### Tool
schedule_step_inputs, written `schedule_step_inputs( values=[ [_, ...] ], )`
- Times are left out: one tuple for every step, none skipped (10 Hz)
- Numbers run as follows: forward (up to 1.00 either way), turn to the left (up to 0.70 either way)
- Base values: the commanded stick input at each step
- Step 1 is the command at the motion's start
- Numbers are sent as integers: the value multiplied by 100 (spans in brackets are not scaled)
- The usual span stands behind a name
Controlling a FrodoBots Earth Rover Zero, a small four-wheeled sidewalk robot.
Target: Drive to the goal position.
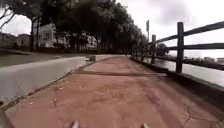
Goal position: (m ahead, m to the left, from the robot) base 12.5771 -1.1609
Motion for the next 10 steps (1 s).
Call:
schedule_step_inputs(
  values=[
    [70,0],
    [70,0],
    [70,0],
    [70,0],
    [70,0],
    [70,0],
    [70,0],
    [70,0],
    [70,0],
    [70,0]
  ],
)
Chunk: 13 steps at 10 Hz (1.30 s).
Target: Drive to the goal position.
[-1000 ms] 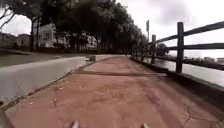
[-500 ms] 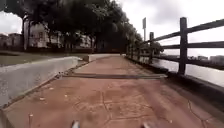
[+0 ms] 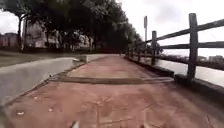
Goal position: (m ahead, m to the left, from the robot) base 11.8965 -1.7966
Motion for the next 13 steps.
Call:
schedule_step_inputs(
  values=[
    [70,0],
    [70,0],
    [70,0],
    [70,0],
    [70,0],
    [70,0],
    [70,0],
    [70,0],
    [70,0],
    [70,0],
    [70,0],
    [70,0],
    [70,0]
  ],
)
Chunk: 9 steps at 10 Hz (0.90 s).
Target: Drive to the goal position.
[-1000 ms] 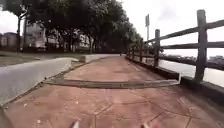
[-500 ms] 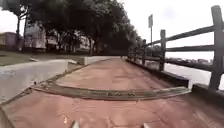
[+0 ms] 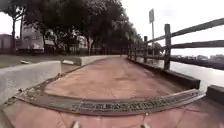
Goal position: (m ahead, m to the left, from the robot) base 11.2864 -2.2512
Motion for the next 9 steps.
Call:
schedule_step_inputs(
  values=[
    [70,0],
    [70,0],
    [70,0],
    [70,0],
    [70,0],
    [70,0],
    [70,0],
    [70,0],
    [70,0]
  ],
)
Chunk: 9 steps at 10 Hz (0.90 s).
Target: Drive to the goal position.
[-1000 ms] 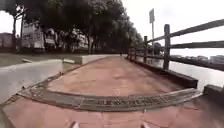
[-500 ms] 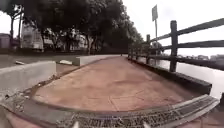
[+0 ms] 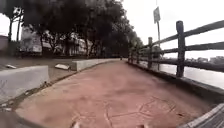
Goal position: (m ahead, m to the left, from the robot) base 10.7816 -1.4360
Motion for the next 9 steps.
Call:
schedule_step_inputs(
  values=[
    [70,0],
    [70,0],
    [70,0],
    [70,0],
    [70,0],
    [70,0],
    [70,0],
    [70,0],
    [70,0]
  ],
)
